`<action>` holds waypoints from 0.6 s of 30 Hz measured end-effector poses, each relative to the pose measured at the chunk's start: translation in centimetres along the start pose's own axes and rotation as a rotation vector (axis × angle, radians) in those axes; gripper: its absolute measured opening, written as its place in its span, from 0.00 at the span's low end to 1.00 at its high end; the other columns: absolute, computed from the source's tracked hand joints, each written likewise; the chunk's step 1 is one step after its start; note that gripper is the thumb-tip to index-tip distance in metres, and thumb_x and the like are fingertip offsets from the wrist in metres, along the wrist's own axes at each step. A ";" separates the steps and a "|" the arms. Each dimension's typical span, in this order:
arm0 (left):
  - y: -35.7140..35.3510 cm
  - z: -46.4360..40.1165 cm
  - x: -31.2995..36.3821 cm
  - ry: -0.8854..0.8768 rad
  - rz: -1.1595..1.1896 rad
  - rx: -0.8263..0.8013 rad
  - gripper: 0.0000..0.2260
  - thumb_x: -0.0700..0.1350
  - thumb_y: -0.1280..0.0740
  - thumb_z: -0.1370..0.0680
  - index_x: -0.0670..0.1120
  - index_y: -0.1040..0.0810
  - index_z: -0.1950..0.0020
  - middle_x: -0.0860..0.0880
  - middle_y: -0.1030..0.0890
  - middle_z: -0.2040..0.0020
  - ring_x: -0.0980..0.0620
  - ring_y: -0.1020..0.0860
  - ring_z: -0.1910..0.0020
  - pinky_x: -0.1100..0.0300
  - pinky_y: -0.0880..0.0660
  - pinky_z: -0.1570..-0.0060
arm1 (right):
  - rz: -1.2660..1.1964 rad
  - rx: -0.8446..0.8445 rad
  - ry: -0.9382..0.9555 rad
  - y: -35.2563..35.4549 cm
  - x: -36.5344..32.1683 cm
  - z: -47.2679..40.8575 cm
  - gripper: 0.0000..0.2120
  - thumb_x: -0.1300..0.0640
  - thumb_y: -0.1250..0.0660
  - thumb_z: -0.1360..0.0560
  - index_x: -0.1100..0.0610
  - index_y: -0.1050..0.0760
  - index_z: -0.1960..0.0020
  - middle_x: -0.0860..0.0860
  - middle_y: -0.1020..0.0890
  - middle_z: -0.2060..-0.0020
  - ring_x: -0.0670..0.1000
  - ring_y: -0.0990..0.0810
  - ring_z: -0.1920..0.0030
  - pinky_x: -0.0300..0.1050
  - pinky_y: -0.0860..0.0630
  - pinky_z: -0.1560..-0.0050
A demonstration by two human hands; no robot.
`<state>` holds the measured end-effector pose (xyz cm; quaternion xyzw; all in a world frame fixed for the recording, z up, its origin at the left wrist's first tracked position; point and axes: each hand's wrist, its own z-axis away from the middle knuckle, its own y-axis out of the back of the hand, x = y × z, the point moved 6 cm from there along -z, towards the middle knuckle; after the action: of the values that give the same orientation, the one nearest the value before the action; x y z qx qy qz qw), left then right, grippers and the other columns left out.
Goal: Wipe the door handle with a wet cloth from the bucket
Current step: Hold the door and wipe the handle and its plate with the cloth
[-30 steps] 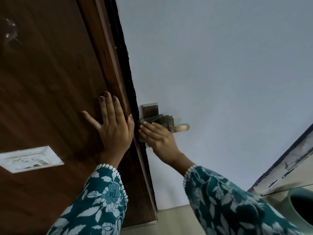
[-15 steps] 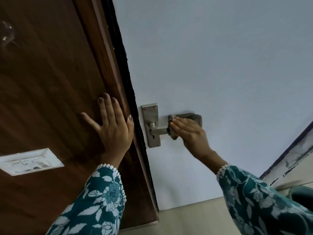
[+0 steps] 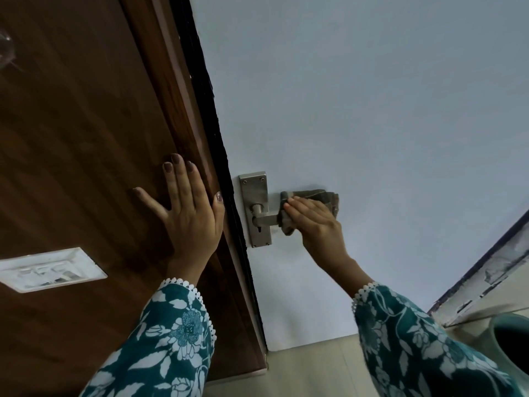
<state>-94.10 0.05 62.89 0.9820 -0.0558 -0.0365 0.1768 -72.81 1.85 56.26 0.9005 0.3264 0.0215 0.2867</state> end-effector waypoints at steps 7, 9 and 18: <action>0.0 0.0 -0.1 0.003 0.004 -0.005 0.28 0.49 0.45 0.18 0.37 0.51 0.24 0.37 0.45 0.26 0.48 0.58 0.23 0.24 0.52 0.38 | -0.006 -0.075 0.156 -2.2 -5.3 -1.8 0.18 0.67 0.47 0.21 0.62 0.19 0.43 0.56 0.17 0.45 0.55 0.19 0.42 0.50 0.25 0.40; 0.1 0.0 -0.1 -0.002 0.006 -0.020 0.28 0.49 0.45 0.18 0.36 0.50 0.24 0.37 0.45 0.26 0.48 0.58 0.23 0.24 0.52 0.38 | -0.016 -0.106 0.202 -3.0 -6.7 -2.2 0.21 0.64 0.51 0.19 0.62 0.19 0.43 0.56 0.17 0.44 0.55 0.19 0.41 0.50 0.26 0.39; 0.0 0.0 0.0 0.015 -0.007 -0.004 0.27 0.48 0.45 0.18 0.36 0.50 0.24 0.38 0.45 0.26 0.48 0.58 0.23 0.24 0.52 0.38 | -0.015 -0.033 0.043 1.4 1.8 0.0 0.20 0.74 0.28 0.32 0.61 0.19 0.43 0.55 0.17 0.45 0.53 0.20 0.42 0.48 0.26 0.39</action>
<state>-94.11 0.10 62.89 0.9821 -0.0509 -0.0299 0.1788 -70.59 2.04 56.69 0.8925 0.3389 0.0440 0.2944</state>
